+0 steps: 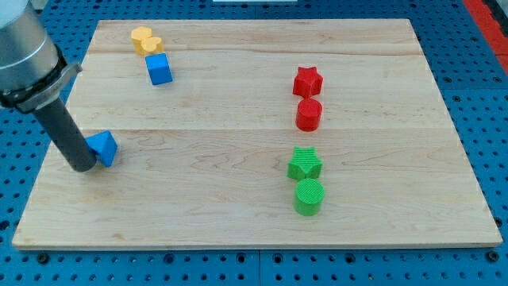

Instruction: Move blue triangle closer to blue cube

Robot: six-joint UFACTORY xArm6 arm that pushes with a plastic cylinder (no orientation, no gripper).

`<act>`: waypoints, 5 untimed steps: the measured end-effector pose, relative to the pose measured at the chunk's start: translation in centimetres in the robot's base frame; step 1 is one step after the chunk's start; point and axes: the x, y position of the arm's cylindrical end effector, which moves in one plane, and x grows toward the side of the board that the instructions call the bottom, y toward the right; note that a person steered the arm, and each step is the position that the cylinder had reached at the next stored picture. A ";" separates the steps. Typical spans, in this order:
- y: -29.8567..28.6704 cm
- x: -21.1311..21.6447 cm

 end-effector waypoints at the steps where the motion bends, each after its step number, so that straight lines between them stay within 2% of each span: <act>1: 0.1 -1.8; 3: 2.9 -2.7; 5: 3.0 -6.2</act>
